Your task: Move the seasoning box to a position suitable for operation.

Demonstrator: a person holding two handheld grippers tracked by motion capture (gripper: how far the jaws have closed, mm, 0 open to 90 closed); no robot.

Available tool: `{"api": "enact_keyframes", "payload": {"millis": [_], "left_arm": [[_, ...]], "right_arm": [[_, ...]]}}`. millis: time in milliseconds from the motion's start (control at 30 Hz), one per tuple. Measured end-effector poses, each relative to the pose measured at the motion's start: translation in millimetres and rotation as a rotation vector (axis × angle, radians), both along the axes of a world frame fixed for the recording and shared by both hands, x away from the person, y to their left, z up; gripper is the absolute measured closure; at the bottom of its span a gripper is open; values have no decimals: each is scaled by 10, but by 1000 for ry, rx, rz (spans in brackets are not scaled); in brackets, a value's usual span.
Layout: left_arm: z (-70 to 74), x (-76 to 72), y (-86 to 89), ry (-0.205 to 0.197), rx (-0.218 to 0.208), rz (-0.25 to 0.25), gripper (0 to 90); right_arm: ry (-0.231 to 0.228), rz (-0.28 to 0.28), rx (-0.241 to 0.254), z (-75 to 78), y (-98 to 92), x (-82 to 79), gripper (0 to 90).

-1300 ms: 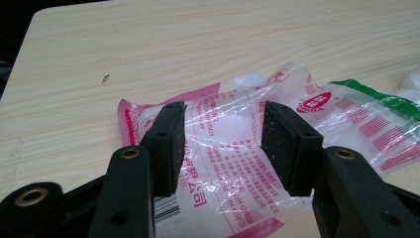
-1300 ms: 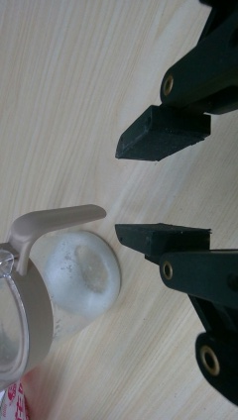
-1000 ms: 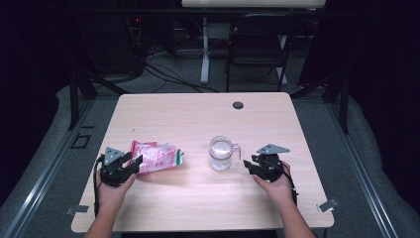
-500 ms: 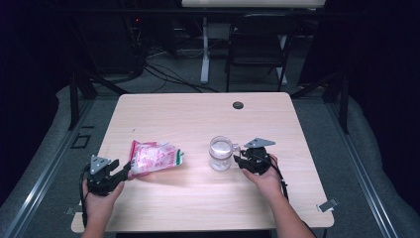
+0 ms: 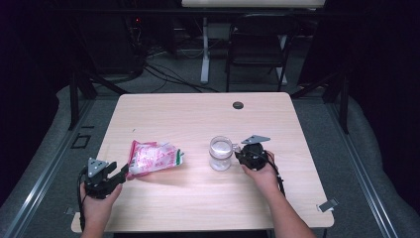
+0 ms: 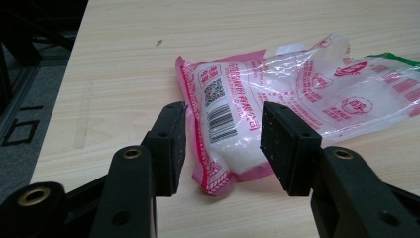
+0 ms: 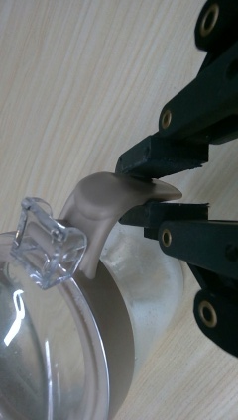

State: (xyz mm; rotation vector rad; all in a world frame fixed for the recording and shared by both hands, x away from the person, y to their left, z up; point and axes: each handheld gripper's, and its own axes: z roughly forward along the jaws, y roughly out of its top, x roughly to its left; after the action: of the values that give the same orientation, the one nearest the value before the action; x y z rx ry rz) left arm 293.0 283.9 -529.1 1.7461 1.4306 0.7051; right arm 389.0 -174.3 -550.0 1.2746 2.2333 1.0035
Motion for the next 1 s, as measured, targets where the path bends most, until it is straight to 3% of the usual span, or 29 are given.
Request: {"api": "enact_keyframes", "payload": {"millis": [467, 733, 1000], "left_arm": [[25, 71, -146, -28, -7, -53, 528], [64, 134, -467, -46, 12, -163, 528], [130, 160, -833, -51, 47, -293, 553]], "right_arm": [[-13, 54, -51, 35, 49, -138, 806], [-7, 112, -27, 66, 147, -388, 820], [-19, 156, -69, 89, 263, -645, 808]]}}
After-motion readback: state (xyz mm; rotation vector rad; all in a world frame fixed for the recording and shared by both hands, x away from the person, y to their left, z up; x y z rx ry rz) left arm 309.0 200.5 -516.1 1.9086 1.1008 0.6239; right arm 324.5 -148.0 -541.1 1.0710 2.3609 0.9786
